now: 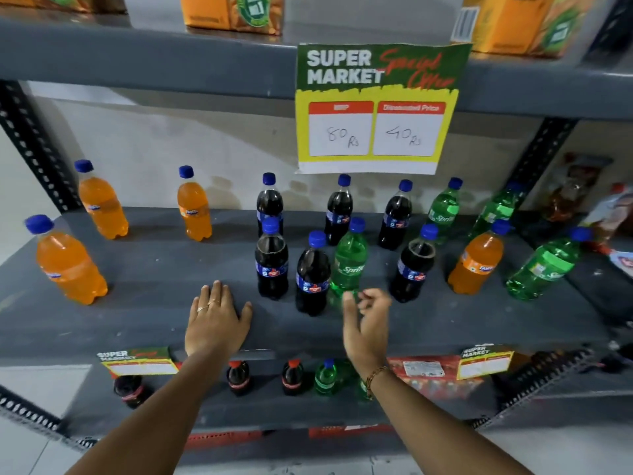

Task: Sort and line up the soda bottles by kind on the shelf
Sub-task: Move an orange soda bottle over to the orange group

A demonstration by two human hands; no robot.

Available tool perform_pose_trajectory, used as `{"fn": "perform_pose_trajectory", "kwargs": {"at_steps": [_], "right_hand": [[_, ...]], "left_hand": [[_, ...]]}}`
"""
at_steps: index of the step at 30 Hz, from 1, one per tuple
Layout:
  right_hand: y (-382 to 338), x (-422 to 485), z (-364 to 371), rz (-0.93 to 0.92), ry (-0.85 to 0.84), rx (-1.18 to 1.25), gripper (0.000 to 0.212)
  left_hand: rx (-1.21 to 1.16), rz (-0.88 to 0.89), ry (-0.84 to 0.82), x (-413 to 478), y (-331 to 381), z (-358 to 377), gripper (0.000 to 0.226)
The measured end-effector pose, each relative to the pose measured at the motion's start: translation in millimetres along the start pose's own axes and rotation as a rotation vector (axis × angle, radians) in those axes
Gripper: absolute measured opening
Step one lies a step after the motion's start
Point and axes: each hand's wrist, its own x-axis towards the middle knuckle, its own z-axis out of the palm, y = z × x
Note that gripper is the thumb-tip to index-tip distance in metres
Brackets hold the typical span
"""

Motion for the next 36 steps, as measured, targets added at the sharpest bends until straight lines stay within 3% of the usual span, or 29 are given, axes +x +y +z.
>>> {"fn": "perform_pose_trajectory", "kwargs": {"at_steps": [4,7,10,12,21,29,32,36], "right_hand": [[26.2,37.6,-36.5,0.148,0.471,-0.029,0.038],[43.1,71.1,-71.3,0.304,0.672,-0.102,0.054],[58.0,97.8,-96.3,0.393,0.59,-0.11,0.082],[67.7,110.9,-107.0,0.402,0.5,-0.068,0.088],[79.2,110.8,-122.9,0.332,0.44,-0.042,0.052],[47.6,37.7,-98.6,0.234,0.405,0.084,0.064],[16.5,-0.2,-78.3,0.137,0.284,0.205,0.059],[-25.4,-46.5,-30.0,0.023,0.015,0.273,0.045]], "left_hand": [[-0.027,-0.067,-0.012,2.2,4.3,0.5,0.068],[-0.033,-0.078,0.0,1.3,19.7,5.2,0.068],[-0.02,-0.072,0.025,-0.2,25.1,7.4,0.069],[-0.016,-0.075,0.035,-0.9,25.2,8.2,0.069],[-0.039,-0.081,0.115,-3.1,28.3,4.8,0.067],[-0.124,-0.038,0.087,-4.9,27.2,3.5,0.069],[-0.221,-0.016,0.107,-5.8,25.5,-3.1,0.068],[-0.099,0.025,0.183,-7.6,-5.2,-22.8,0.06]]}}
